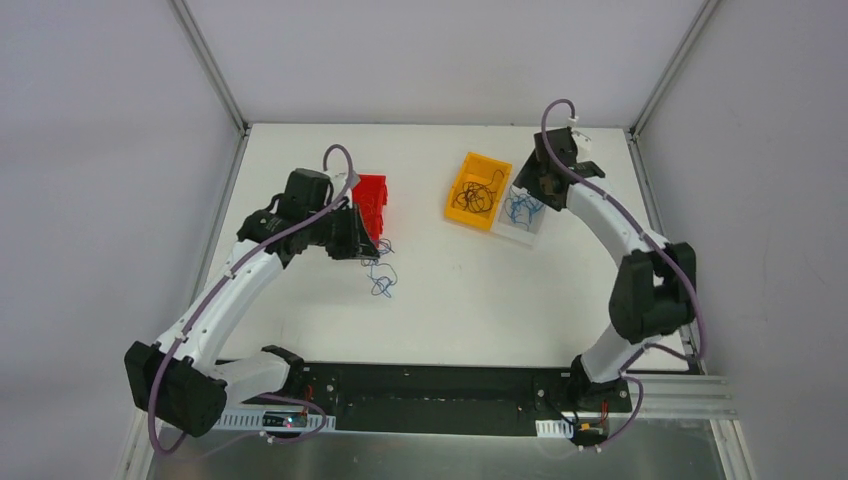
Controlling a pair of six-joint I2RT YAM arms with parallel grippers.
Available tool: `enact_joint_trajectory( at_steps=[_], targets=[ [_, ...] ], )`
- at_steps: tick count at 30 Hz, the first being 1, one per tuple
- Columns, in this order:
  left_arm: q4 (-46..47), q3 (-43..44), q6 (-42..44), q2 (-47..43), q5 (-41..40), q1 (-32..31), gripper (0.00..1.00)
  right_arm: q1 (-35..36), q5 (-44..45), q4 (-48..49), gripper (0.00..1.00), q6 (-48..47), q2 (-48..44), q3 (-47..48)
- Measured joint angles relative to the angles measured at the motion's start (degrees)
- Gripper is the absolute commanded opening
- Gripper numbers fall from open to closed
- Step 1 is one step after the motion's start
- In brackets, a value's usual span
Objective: Untangle the cables
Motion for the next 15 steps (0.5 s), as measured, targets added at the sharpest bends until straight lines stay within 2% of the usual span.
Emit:
enact_joint_trajectory(
  at_steps=[4,8,12,15],
  targets=[
    [1.86,0.09,0.0,3.48,1.95,-6.43,0.0,1.51,-4.87,1.6,0.79,-1.31,-14.73,-6.84],
    [4.48,0.2,0.0,7.85,5.33,-11.1,0.0,2.78,-18.64,7.28,0.76,-2.23,-29.4,-17.16],
    [7.43,0.28,-0.15,10.73,7.93,-11.96,0.0,5.73,-31.74,14.05,0.75,-3.41,-37.03,-29.88],
    [9.86,0.31,-0.81,11.72,9.81,-11.98,0.0,12.66,-37.22,15.98,0.75,-5.31,-38.49,-37.51]
  ],
)
